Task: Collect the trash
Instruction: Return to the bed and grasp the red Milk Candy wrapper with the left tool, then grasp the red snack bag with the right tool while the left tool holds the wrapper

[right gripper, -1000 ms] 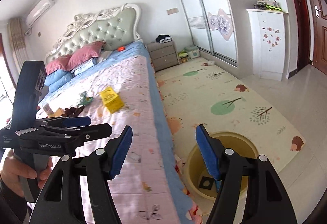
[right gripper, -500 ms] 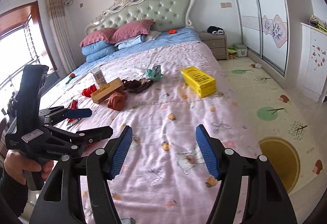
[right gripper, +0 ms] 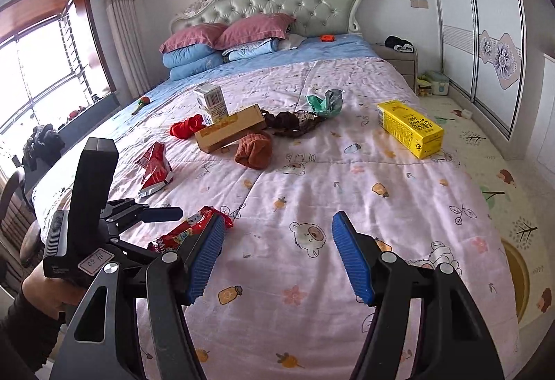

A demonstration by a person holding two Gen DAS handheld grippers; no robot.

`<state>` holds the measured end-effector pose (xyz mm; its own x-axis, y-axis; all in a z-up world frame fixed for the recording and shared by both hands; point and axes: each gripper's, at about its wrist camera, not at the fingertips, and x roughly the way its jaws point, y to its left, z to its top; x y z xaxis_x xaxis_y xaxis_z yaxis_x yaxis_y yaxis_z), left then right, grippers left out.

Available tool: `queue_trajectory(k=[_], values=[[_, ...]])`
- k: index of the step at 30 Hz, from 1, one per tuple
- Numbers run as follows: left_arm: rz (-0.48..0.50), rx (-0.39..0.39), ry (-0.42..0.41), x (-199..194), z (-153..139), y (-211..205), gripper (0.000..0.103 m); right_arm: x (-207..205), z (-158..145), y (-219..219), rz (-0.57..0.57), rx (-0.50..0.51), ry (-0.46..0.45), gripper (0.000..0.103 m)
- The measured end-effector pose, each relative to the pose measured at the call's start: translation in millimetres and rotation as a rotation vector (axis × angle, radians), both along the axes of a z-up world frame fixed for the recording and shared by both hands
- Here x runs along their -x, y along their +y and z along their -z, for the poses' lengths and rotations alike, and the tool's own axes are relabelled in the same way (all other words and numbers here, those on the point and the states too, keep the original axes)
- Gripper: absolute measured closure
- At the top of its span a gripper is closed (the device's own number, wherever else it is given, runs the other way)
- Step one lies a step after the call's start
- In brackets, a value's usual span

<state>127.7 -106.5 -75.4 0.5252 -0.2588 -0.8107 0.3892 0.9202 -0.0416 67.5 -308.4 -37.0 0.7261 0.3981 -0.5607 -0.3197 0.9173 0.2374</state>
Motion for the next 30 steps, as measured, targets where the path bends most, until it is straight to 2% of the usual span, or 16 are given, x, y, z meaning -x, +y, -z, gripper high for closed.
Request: queue_trajectory(k=[1, 3, 5, 7, 13, 23, 30], values=[[0.004, 0.003, 0.008, 0.4, 2.8, -0.2, 0.032, -0.7, 0.4, 2.6, -0.001, 0.002, 0.003, 0.039], [0.004, 0.019, 0.011, 0.6, 6.5, 3.2, 0.040, -2.9, 1.4, 8.4, -0.005, 0.008, 0.008, 0.039], [-0.004, 0.022, -0.004, 2.2, 6.0, 7.9, 0.059, -4.2, 2.1, 15.6, -0.014, 0.016, 0.011, 0.039], [-0.019, 0.060, -0.001, 2.0, 3.7, 19.2, 0.066, -6.6, 2.9, 26.0, -0.029, 0.025, 0.015, 0.039], [-0.124, 0.133, -0.030, 5.7, -8.4, 75.1, 0.067, -18.0, 2.3, 64.2, -0.097, 0.028, 0.024, 0.039], [-0.342, 0.164, -0.098, 13.7, -31.0, 190.6, 0.067, -52.2, 1.4, 151.4, -0.234, 0.011, 0.051, 0.039], [-0.434, 0.189, -0.100, 8.3, -30.5, 248.0, 0.067, -80.6, 7.7, 210.4, -0.307, 0.033, 0.090, 0.039]])
